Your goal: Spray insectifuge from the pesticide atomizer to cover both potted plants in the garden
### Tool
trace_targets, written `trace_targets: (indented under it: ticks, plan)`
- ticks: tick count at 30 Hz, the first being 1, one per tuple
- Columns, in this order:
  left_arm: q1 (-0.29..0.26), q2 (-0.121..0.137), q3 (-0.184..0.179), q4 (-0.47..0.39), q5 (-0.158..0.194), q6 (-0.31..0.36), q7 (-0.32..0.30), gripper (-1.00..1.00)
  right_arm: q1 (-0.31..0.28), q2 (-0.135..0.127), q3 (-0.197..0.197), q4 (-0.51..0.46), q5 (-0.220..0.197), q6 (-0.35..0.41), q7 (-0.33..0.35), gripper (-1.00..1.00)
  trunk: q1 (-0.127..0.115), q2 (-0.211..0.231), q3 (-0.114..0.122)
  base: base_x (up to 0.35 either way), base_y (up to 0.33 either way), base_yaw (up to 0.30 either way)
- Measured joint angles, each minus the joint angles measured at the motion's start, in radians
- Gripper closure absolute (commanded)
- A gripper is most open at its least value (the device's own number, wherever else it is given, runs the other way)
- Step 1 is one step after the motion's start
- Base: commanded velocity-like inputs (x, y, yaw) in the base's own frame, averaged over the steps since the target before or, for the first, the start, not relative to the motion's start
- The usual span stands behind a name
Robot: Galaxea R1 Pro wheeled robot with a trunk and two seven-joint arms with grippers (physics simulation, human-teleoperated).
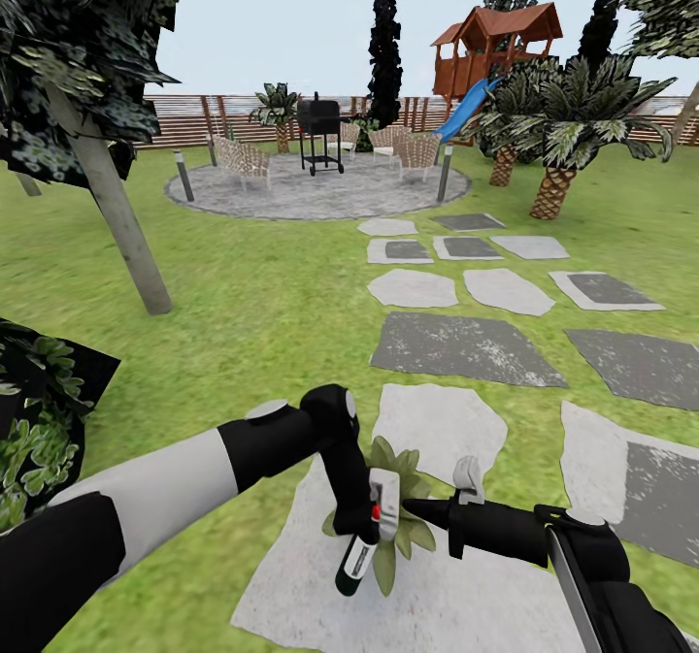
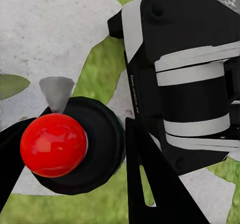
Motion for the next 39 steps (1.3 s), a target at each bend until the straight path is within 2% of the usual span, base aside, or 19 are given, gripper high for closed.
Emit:
trace_targets:
  ticks: [8,13,27,32,39]
  plan:
    - [-0.002,0.000,0.001,0.000,0.000,0.000,0.000,1.00,0.000,0.000,0.000,0.000,0.000,0.000,0.000,1.00,0.000,0.000,0.000,0.000,0.000,0.000]
    - [-0.008,-0.012,0.001,0.000,0.000,0.000,0.000,1.00,0.000,0.000,0.000,0.000,0.000,0.000,0.000,1.00,0.000,0.000,0.000,0.000,0.000,0.000]
    - [-0.010,-0.015,0.002,0.000,0.000,0.000,0.000,1.00,0.000,0.000,0.000,0.000,0.000,0.000,0.000,1.00,0.000,0.000,0.000,0.000,0.000,0.000]
    - [-0.011,-0.026,0.001,0.000,0.000,0.000,0.000,1.00,0.000,0.000,0.000,0.000,0.000,0.000,0.000,1.00,0.000,0.000,0.000,0.000,0.000,0.000]
    - [-0.011,-0.028,0.001,0.000,0.000,0.000,0.000,1.00,0.000,0.000,0.000,0.000,0.000,0.000,0.000,1.00,0.000,0.000,0.000,0.000,0.000,0.000]
